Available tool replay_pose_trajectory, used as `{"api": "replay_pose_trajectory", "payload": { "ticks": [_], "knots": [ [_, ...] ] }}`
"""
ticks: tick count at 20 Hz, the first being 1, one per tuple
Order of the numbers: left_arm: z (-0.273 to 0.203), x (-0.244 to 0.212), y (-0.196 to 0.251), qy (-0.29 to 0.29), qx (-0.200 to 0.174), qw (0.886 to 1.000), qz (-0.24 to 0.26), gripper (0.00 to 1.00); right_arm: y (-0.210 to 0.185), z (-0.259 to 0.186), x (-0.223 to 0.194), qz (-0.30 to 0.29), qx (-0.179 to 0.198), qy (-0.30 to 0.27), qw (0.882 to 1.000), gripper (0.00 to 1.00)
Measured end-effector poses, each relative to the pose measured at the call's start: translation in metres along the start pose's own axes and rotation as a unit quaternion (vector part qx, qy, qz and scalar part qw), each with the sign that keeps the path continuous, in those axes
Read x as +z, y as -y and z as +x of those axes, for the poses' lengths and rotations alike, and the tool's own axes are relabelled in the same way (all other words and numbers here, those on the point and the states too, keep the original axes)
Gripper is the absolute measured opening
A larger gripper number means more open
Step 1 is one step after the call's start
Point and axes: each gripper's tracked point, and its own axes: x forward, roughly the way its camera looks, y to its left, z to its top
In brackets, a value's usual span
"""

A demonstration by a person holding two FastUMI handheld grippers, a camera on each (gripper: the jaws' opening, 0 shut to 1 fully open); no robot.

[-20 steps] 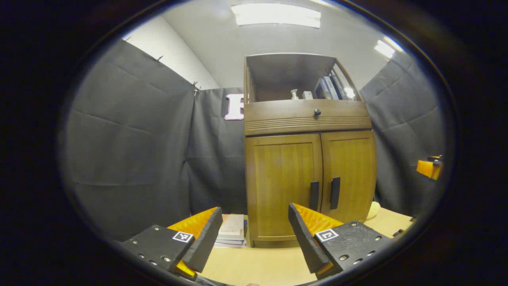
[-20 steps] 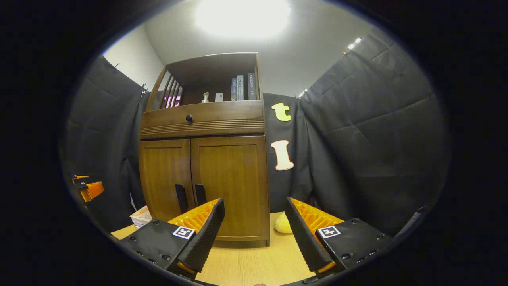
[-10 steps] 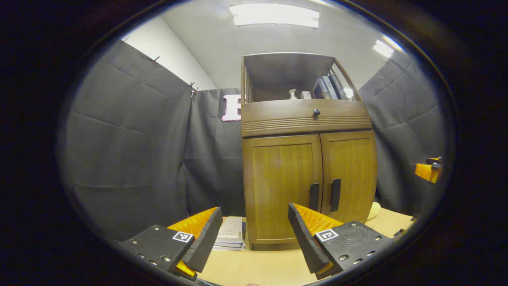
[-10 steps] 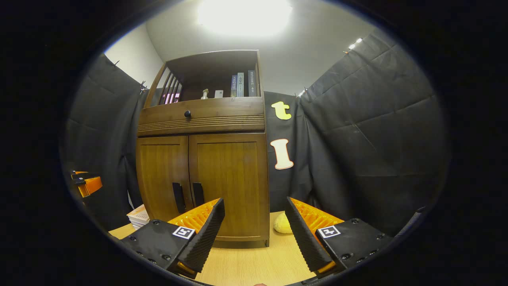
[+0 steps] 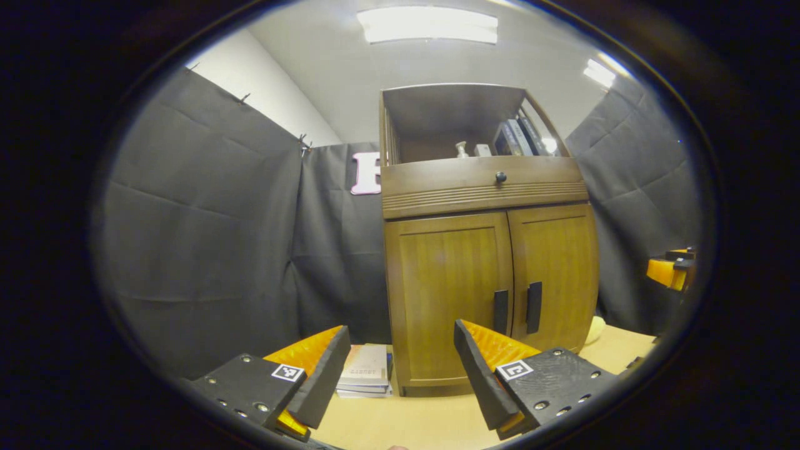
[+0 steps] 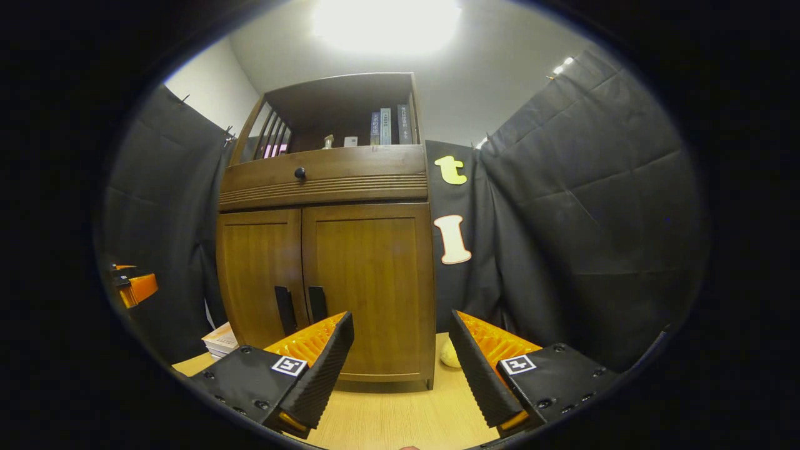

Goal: Open the right door of the double-door shoe cabinet with the right hand, and open the left door with the left hand.

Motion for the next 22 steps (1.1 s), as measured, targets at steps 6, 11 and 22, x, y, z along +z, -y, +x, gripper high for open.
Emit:
{"api": "replay_pose_trajectory", "payload": {
  "ticks": [6, 11, 22],
  "knots": [
    [0.003, -0.003, -0.004, -0.006, 0.017, 1.0, 0.0, 0.96, -0.035, 0.035, 0.003, 0.019, 0.033, 0.007, 0.999, 0.96],
    [0.004, -0.002, -0.008, -0.006, 0.041, 0.999, 0.003, 0.96, -0.069, 0.072, -0.005, 0.018, 0.064, 0.008, 0.998, 0.96],
    [0.005, 0.001, -0.018, -0.009, 0.109, 0.994, 0.019, 0.96, -0.123, 0.156, -0.051, 0.01, 0.088, -0.024, 0.996, 0.96]
  ]
}}
